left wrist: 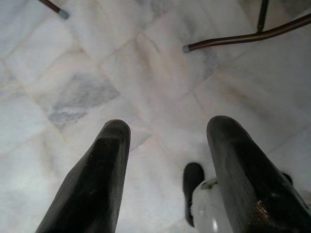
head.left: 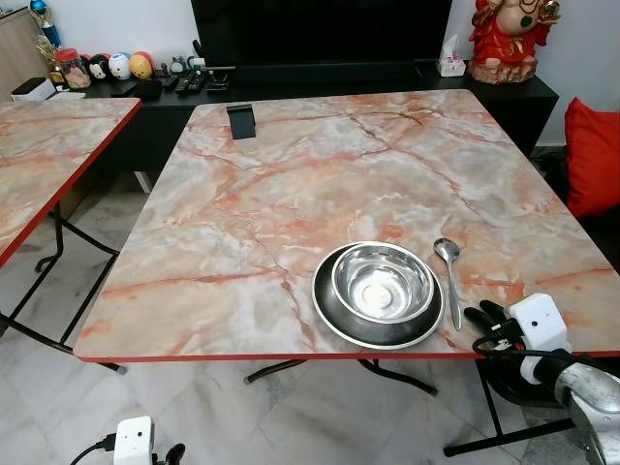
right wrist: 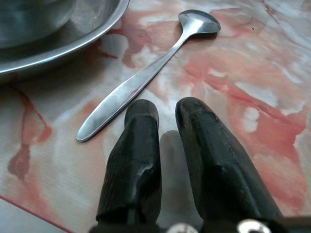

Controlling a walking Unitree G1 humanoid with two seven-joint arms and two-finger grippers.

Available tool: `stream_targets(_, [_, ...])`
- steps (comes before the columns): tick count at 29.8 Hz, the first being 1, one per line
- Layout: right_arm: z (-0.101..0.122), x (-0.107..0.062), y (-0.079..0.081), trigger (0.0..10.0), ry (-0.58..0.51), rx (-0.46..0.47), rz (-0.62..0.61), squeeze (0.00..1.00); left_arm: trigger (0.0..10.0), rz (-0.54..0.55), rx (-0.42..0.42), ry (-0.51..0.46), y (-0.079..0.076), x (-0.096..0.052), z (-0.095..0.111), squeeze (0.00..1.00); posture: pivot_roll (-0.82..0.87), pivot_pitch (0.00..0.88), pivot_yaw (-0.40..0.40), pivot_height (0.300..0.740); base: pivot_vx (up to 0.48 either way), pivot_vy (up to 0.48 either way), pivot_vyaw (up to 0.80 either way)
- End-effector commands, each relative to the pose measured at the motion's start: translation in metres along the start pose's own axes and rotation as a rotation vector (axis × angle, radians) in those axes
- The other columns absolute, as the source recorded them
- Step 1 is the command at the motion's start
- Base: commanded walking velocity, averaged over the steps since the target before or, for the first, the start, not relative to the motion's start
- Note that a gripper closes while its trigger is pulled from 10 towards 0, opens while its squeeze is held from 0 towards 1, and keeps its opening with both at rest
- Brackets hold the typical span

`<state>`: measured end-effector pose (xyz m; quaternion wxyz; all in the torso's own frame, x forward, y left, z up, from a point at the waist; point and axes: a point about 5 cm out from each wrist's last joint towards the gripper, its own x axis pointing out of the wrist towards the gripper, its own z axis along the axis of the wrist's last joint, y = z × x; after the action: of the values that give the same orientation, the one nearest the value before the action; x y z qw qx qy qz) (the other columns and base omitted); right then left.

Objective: Setting the table

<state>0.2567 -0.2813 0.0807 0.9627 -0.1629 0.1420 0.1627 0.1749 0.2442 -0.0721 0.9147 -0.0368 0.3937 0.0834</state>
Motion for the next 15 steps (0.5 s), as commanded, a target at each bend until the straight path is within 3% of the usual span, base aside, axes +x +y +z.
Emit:
stream_targets(1, [0.004,0.001,0.000,10.0,-0.016,-0.011,0.005,0.00,10.0,-0.004,0.012,0.019,-0.006,0.001,-0.002,0.00,-0.15,0.000,0.071,0.707,0.000,0.000,0.00])
stream_targets(10, [0.002,0.000,-0.016,10.0,0.015,-0.054,-0.136,0.00,10.0,-0.014,0.017,0.028,-0.020,0.004,-0.002,0.00,-0.15,0.000,0.071,0.707,0.000,0.000,0.00])
stream_targets(15, [0.019,0.007,-0.030,10.0,-0.080,-0.040,-0.404,0.00,10.0,0.006,0.023,0.013,-0.006,0.003,0.003,0.00,-0.16,0.000,0.078,0.707,0.000,0.000,0.00])
